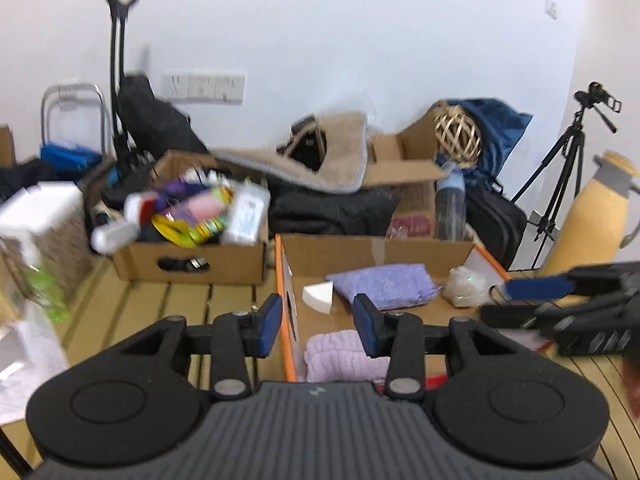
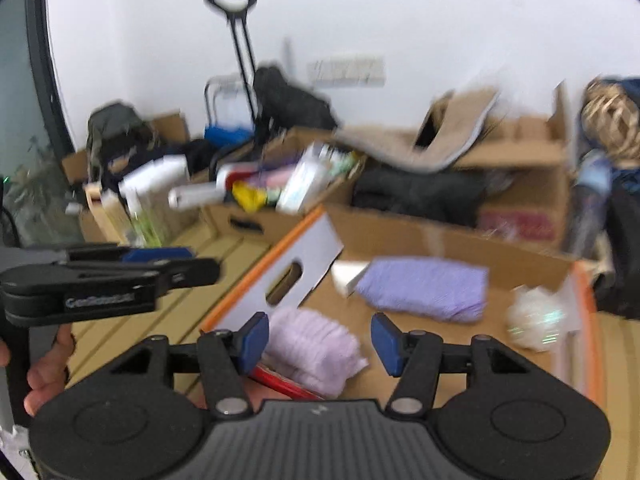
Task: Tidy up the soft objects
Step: 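Lower the pink fuzzy sock into the box and open both grippers, then withdraw both tools from the box back toward the table pile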
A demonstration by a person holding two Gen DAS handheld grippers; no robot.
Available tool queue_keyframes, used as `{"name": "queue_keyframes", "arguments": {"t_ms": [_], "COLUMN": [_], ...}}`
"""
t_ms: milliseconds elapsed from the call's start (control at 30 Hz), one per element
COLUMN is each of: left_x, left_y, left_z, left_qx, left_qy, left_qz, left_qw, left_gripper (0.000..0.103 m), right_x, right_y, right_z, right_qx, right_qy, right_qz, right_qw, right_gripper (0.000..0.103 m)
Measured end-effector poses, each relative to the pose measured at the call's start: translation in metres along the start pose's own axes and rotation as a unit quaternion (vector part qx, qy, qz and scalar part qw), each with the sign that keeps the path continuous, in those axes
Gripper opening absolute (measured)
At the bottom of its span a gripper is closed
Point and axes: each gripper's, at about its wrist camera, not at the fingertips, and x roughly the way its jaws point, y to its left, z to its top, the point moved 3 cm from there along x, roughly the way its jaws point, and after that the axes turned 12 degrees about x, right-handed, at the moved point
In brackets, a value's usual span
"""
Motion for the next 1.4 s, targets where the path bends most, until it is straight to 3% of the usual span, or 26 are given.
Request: {"name": "queue_keyframes", "arguments": {"t_ms": [133,333,600,700,833,933,1100,1200,1400], "left_x": [-0.065,-0.14,-0.222,-0.243,-0.265,-0.285,-0.301,-0.299,-0.262], "left_y": [0.0,-0.019,-0.062,-0.08,-0.103,-0.121,-0.138,-0.138,-0.145], "left_z": [0.009,0.001,-0.058,-0.085,-0.126,-0.162,-0.209,-0.217,-0.216], "left_qx": [0.017,0.031,0.039,0.048,0.047,0.049,0.035,0.034,0.042], "left_qy": [-0.028,-0.057,-0.09,-0.105,-0.116,-0.129,-0.113,-0.099,-0.071], "left_qz": [0.021,0.028,0.026,0.021,0.013,0.015,-0.002,-0.008,-0.019], "left_qw": [0.9993,0.9975,0.9949,0.9931,0.9921,0.9903,0.993,0.9945,0.9964], "left_gripper": [0.044,0.046,0.049,0.056,0.056,0.066,0.068,0.068,0.069], "right_x": [-0.08,-0.177,-0.258,-0.272,-0.283,-0.295,-0.306,-0.312,-0.295], "right_y": [-0.01,-0.019,-0.003,0.005,0.017,0.032,0.044,0.04,0.022], "right_z": [0.003,-0.023,-0.102,-0.135,-0.179,-0.218,-0.278,-0.303,-0.306], "right_qx": [0.01,0.023,0.027,0.017,0.015,-0.004,0.004,0.041,0.065], "right_qy": [-0.053,-0.102,-0.14,-0.146,-0.157,-0.178,-0.18,-0.176,-0.169], "right_qz": [-0.02,-0.047,-0.041,-0.053,-0.06,-0.074,-0.08,-0.081,-0.089], "right_qw": [0.998,0.993,0.989,0.988,0.986,0.981,0.98,0.98,0.979], "right_gripper": [0.061,0.064,0.071,0.072,0.073,0.076,0.082,0.083,0.083]}}
